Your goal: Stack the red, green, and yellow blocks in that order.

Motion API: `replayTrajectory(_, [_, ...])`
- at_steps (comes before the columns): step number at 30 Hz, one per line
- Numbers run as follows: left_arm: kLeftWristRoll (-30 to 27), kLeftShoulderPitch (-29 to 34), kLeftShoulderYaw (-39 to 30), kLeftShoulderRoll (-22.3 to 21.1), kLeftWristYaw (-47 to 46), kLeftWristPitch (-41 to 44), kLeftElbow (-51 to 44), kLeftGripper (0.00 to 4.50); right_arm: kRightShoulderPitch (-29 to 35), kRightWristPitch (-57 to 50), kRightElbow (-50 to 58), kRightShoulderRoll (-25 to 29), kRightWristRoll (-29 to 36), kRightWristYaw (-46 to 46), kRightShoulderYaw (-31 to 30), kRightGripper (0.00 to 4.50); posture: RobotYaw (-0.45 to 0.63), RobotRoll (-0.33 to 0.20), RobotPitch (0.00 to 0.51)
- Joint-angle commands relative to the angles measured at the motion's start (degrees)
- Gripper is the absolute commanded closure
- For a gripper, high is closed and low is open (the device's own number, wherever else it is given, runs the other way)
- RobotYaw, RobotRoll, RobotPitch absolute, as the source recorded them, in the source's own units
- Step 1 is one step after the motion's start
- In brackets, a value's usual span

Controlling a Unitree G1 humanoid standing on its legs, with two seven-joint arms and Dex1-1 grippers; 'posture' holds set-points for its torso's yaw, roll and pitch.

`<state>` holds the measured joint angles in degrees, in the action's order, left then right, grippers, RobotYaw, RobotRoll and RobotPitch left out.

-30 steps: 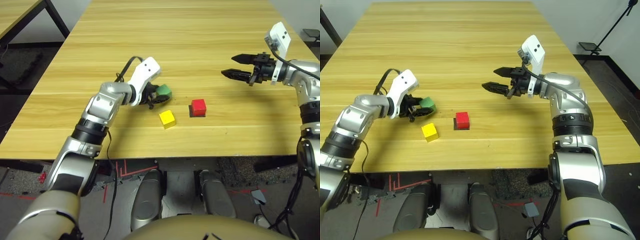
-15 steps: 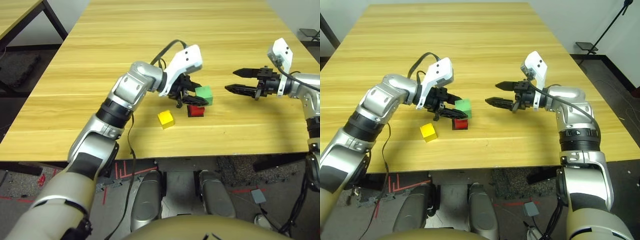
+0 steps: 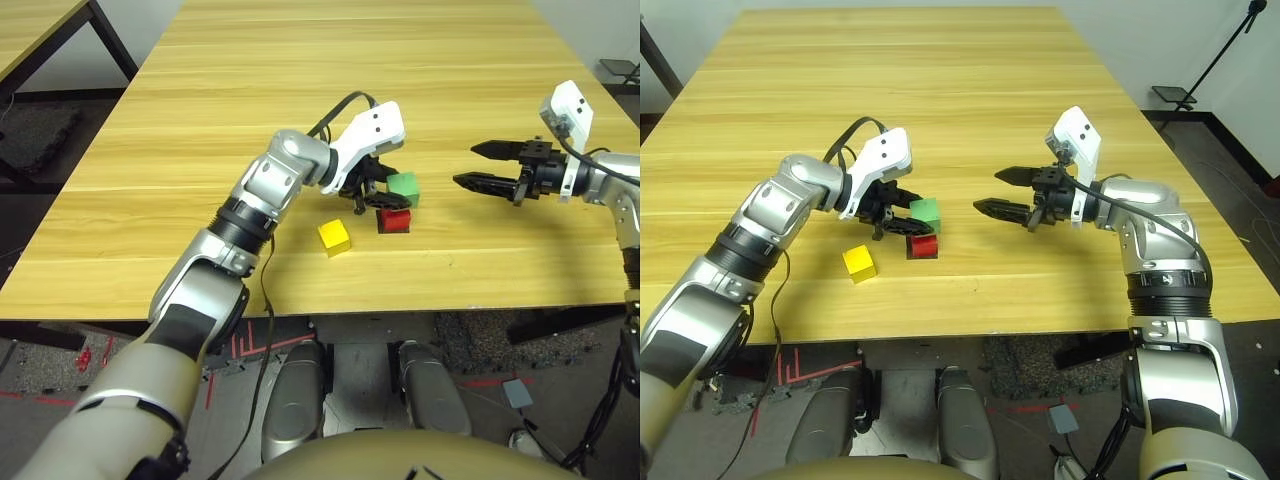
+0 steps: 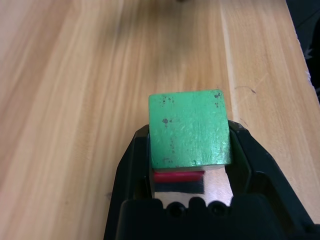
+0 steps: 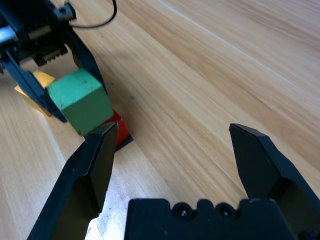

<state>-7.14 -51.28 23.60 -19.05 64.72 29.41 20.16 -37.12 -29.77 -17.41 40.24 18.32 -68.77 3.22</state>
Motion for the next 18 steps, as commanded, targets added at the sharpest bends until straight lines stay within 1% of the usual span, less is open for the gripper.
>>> replayTrajectory(1, [1.2,1.1,0.1,0.3,-1.0,-1.0,-1.1,2.41,0.3,-0.4,0.6,1.0,0.8,0.1,0.4,0.00,0.08,-0.062,0.093])
replayTrajectory(14, [2.3,1.9,0.3,0.5,-2.2,-1.4,-0.9,2.41,0.2,-1.0,1.2,1.4,1.5,0.4,-0.2,0.00,0.08,-0.068,0.098])
replayTrajectory(16, [2.6,2.0,0.3,0.4,-2.5,-1.5,-1.4,1.66,0.1,-1.1,1.1,1.3,1.5,0.4,-0.2,0.00,0.09,-0.068,0.098])
replayTrajectory(17, [2.9,2.1,0.3,0.0,-2.6,-0.9,-2.2,1.44,0.0,-1.0,1.0,1.3,1.4,0.3,-0.3,0.00,0.10,-0.068,0.095])
replayTrajectory(18, [2.8,2.4,0.1,-0.8,-2.6,0.4,-4.3,1.05,0.0,-0.9,0.9,1.3,1.4,0.2,-0.3,0.00,0.10,-0.068,0.095])
